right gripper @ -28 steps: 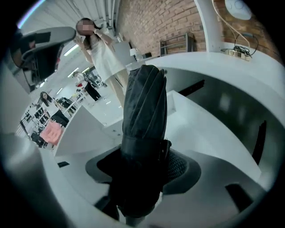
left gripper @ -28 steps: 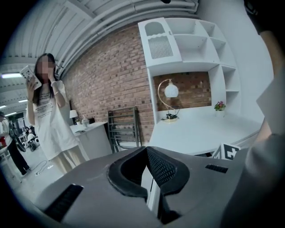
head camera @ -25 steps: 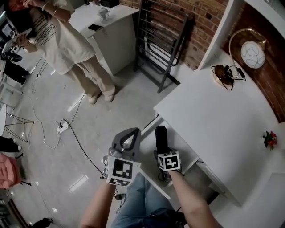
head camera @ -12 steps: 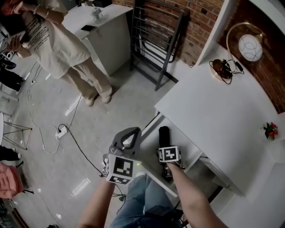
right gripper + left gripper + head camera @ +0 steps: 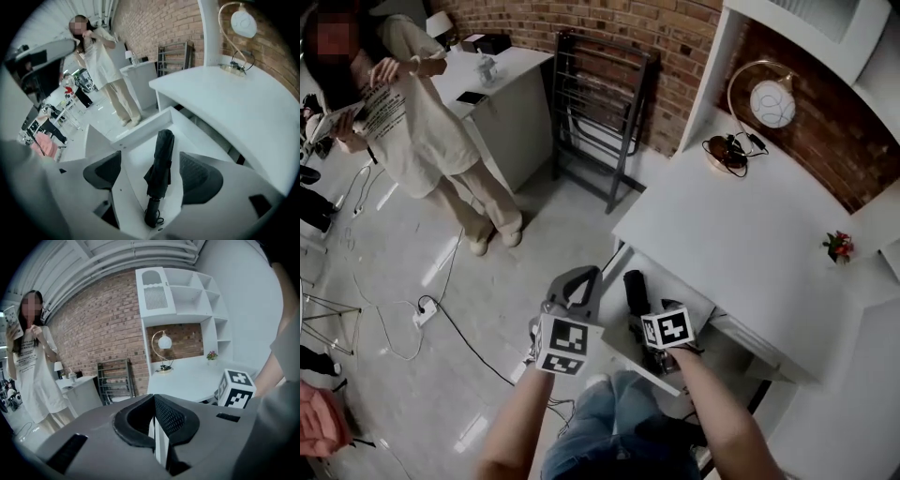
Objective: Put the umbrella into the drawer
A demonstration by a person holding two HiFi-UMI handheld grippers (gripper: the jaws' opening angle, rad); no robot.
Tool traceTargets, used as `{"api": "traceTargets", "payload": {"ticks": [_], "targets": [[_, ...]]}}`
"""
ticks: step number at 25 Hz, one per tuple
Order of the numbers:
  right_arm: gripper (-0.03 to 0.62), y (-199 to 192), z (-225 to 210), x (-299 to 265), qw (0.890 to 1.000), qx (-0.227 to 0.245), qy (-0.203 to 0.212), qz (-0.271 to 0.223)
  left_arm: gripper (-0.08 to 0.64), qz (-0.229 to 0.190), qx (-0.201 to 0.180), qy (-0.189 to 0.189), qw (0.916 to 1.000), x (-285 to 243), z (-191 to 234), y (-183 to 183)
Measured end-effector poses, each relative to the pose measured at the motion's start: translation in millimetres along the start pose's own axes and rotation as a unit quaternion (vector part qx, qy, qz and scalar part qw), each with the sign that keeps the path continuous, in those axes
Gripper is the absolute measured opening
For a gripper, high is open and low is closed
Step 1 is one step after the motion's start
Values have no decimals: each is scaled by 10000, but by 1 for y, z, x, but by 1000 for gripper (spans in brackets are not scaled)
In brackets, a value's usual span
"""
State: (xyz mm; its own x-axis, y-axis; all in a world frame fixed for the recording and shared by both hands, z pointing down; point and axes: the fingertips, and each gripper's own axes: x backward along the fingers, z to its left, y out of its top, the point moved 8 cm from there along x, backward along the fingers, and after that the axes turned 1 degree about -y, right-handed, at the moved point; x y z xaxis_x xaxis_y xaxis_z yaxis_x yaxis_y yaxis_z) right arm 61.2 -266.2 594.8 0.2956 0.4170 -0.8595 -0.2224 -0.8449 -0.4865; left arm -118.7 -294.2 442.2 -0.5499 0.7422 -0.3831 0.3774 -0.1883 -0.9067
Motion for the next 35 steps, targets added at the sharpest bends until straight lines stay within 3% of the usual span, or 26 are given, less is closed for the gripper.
{"api": "traceTargets", "payload": {"ticks": [8, 13, 16, 17, 19, 24, 27, 31, 35], "targets": [[364, 28, 0, 118, 9892, 259, -178, -1432, 3, -309, -132, 124, 9994, 16, -8, 24], [327, 34, -14, 201, 9716, 315, -952, -2145, 3, -776, -278, 264, 9962, 28, -11, 59], [247, 33, -19, 249, 9524, 236, -1328, -2735, 3, -1132, -277, 348, 9926, 35, -11, 82], [184, 33, -20, 266, 9425, 223, -1445, -3006, 3, -1240, -323, 368, 9911, 36, -12, 89], [1, 34, -22, 296, 9202, 321, -1708, -3508, 3, -1424, -450, 387, 9880, 38, -12, 103], [0, 45, -19, 354, 8763, 687, -2109, -4276, 3, -1806, -577, 368, 9812, 45, -11, 134], [0, 49, -21, 371, 8567, 859, -2334, -4520, 3, -2063, -639, 388, 9756, 49, -10, 152], [0, 50, -24, 384, 8426, 903, -2531, -4668, 3, -2293, -650, 396, 9704, 53, -11, 168], [0, 54, -25, 388, 8384, 982, -2628, -4673, 3, -2401, -668, 356, 9678, 54, -11, 178]]}}
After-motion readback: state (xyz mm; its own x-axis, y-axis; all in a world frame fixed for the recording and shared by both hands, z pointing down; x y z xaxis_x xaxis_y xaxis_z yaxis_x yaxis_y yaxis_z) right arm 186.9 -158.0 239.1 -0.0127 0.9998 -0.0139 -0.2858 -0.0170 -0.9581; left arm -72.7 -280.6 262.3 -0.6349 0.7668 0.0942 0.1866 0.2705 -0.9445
